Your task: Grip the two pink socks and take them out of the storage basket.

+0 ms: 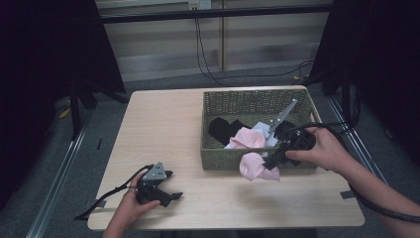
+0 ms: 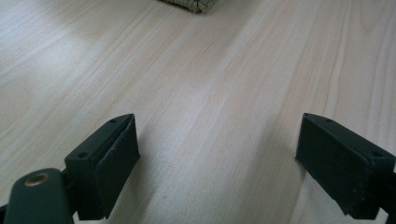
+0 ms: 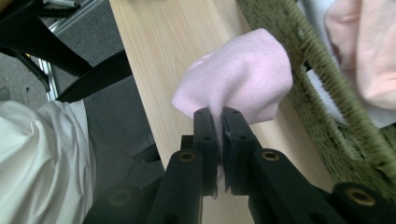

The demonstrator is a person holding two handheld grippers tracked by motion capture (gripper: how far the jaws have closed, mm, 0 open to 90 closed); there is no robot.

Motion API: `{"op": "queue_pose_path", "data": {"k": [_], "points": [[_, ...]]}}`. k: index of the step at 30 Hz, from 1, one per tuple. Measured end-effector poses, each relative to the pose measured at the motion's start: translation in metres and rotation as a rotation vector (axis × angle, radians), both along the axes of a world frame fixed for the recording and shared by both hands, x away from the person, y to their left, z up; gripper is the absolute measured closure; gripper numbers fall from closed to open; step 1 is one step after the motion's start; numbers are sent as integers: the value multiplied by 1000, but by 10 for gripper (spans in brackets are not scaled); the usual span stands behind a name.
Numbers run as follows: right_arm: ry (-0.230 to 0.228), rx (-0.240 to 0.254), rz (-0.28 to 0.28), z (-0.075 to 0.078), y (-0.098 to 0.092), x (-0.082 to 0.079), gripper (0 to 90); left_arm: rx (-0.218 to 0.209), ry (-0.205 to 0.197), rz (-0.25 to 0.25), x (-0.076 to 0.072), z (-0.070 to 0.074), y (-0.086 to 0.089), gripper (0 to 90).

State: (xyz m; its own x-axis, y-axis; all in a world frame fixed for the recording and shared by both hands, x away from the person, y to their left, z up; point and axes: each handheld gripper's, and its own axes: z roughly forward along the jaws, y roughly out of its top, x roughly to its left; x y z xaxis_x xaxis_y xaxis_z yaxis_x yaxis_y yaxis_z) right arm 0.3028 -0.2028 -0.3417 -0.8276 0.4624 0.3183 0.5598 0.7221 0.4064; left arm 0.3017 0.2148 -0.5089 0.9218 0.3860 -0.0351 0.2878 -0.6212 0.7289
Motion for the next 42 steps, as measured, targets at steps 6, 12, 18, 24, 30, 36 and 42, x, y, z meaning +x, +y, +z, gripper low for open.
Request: {"op": "queue_pose_path", "data": {"k": [6, 12, 18, 24, 30, 36, 42], "points": [[8, -29, 17, -17, 4, 0, 846, 0, 0, 0, 0, 0, 0, 124], [8, -47, 26, -31, 5, -1, 842, 0, 0, 0, 0, 0, 0, 124], [3, -57, 26, -40, 6, -1, 832, 0, 1, 0, 0, 0, 0, 124], [17, -69, 30, -48, 6, -1, 838, 0, 0, 0, 0, 0, 0, 124], [30, -94, 34, -61, 6, -2, 839, 0, 1, 0, 0, 0, 0, 124], [32, -93, 31, -66, 5, -3, 811, 0, 0, 0, 0, 0, 0, 124], [20, -101, 30, -65, 2, -4, 751, 0, 0, 0, 0, 0, 0, 124]]}}
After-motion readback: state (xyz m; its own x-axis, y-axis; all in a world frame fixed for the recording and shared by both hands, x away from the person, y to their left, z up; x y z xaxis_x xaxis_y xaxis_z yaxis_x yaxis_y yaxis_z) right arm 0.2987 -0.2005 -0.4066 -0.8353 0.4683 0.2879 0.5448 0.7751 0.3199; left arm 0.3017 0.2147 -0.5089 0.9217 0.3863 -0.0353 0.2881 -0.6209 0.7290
